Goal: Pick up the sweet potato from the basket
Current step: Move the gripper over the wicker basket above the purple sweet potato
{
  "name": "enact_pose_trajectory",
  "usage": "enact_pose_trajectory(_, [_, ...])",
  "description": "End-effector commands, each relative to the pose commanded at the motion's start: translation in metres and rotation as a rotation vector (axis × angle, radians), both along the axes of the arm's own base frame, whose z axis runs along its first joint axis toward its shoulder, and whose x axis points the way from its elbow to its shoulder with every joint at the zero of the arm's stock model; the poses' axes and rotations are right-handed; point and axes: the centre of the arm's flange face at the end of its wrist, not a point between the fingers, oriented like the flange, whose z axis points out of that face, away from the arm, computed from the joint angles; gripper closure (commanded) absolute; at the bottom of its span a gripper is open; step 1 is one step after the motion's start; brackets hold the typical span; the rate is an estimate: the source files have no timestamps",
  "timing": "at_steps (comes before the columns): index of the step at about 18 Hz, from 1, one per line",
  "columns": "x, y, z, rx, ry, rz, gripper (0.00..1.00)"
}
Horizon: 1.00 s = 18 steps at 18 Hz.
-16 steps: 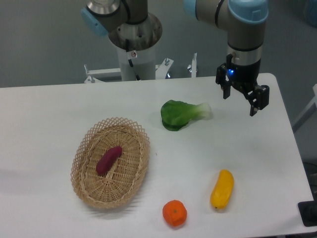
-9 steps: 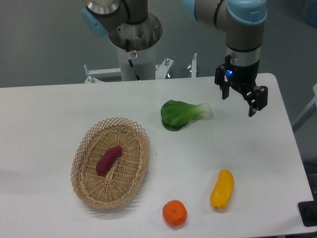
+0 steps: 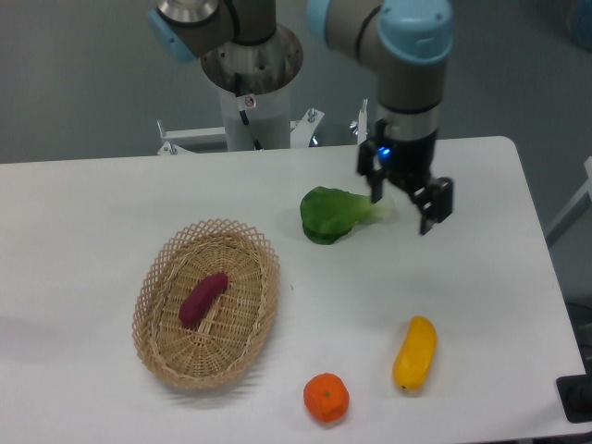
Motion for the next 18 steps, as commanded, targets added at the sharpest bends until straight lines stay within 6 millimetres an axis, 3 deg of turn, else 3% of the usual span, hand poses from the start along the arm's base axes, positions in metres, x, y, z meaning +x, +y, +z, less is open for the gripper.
enact_pose_trajectory(2, [0.028, 0.033, -0.009, 0.039, -0.018, 0.053, 0.00])
enact_pose_trajectory(5, [0.051, 0.054, -0.026, 0.038, -0.053, 0.078, 0.00])
enact_pose_trajectory(7, [0.071, 0.060, -0.037, 0.025, -0.074, 0.062, 0.00])
enact_pose_trajectory(14, [0.145, 0.085, -0.118, -0.100, -0.173, -0.035, 0.00])
enact_pose_trajectory(18, [0.176, 0.099, -0.140, -0.138, -0.197, -0.076, 0.00])
